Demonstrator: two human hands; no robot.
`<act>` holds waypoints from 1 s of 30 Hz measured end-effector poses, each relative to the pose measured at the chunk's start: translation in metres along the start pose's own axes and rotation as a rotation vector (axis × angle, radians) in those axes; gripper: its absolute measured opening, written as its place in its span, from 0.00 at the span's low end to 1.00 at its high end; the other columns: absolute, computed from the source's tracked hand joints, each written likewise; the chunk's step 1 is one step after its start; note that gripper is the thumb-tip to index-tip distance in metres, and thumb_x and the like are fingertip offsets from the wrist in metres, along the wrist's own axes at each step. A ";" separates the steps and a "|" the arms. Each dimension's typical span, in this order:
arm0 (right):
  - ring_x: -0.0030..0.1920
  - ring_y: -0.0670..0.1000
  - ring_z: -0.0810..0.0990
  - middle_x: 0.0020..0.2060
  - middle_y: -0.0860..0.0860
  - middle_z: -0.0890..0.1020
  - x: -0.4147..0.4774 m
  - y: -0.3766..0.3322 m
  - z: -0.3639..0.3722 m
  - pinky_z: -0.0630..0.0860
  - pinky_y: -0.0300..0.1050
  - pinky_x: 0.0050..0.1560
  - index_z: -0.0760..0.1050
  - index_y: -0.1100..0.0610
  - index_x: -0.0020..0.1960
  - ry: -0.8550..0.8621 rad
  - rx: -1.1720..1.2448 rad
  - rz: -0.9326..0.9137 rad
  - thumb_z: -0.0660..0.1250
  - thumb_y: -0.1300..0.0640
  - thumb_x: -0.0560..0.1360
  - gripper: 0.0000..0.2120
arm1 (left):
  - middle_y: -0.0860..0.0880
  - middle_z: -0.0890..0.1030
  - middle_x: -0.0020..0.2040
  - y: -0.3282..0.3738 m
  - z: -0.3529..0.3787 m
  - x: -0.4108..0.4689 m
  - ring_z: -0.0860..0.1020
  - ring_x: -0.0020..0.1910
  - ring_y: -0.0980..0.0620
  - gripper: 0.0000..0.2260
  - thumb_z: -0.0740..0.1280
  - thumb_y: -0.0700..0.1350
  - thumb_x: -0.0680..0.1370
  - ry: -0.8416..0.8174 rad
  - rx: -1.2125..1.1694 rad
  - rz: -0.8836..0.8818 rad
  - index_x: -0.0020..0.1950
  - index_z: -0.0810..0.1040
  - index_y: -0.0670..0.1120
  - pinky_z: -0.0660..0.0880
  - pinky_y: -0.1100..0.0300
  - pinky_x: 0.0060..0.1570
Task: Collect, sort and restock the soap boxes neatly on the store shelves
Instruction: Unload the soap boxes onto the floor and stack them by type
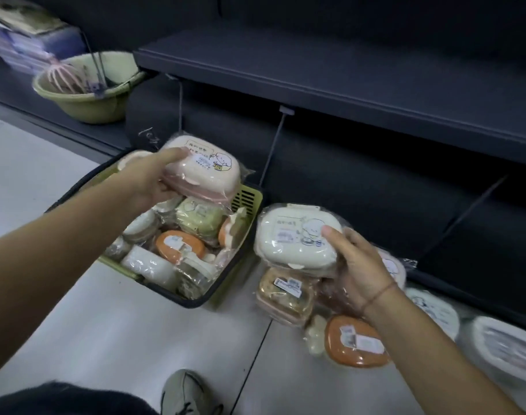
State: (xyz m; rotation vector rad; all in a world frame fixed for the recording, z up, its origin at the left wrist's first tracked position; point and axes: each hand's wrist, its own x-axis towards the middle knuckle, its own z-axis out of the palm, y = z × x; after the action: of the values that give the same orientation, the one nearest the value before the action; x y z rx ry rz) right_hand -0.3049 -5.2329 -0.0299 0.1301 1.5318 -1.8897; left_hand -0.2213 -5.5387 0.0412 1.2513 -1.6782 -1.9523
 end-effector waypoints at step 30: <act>0.63 0.60 0.72 0.65 0.60 0.70 0.021 0.057 -0.259 0.68 0.49 0.63 0.72 0.61 0.66 0.789 -0.481 0.137 0.70 0.45 0.74 0.28 | 0.41 0.80 0.59 -0.118 0.212 -0.101 0.80 0.58 0.45 0.26 0.74 0.44 0.67 -0.372 0.042 -0.318 0.63 0.76 0.38 0.82 0.53 0.49</act>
State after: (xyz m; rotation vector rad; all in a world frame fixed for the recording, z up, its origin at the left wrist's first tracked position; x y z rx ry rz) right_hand -0.3759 -5.0145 -0.1647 0.8089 2.3748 -1.3591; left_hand -0.2832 -5.2947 -0.0334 1.2979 -1.7804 -2.4794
